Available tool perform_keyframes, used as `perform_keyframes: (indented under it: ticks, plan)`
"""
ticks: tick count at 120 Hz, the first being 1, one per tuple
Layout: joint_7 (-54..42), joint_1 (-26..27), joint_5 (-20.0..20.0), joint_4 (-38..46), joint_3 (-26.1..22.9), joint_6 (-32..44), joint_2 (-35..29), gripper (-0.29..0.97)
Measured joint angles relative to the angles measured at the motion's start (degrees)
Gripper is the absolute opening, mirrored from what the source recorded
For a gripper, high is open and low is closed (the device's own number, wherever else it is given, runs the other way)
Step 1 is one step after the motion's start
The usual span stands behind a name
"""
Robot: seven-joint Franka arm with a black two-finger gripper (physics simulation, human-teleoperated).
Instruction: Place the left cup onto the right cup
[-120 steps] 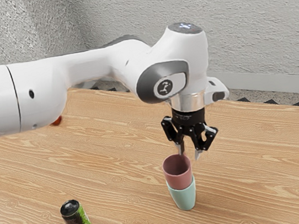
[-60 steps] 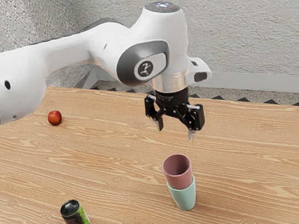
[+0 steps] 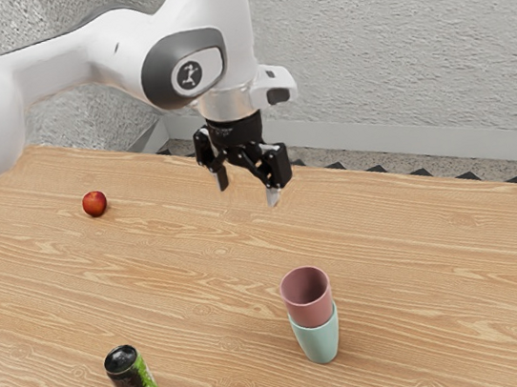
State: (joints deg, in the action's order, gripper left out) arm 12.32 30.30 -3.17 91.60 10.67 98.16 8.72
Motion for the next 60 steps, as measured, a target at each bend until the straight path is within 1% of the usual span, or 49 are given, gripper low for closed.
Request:
perform_keyframes:
  ticks: [36,60]
  plan:
    - [-6.47,-1.94,-0.46,0.03,2.78,-2.17,-1.65,0.68]
    - [-9.94,-2.7,-0.92,0.06,3.14,-2.91,-2.54,0.68]
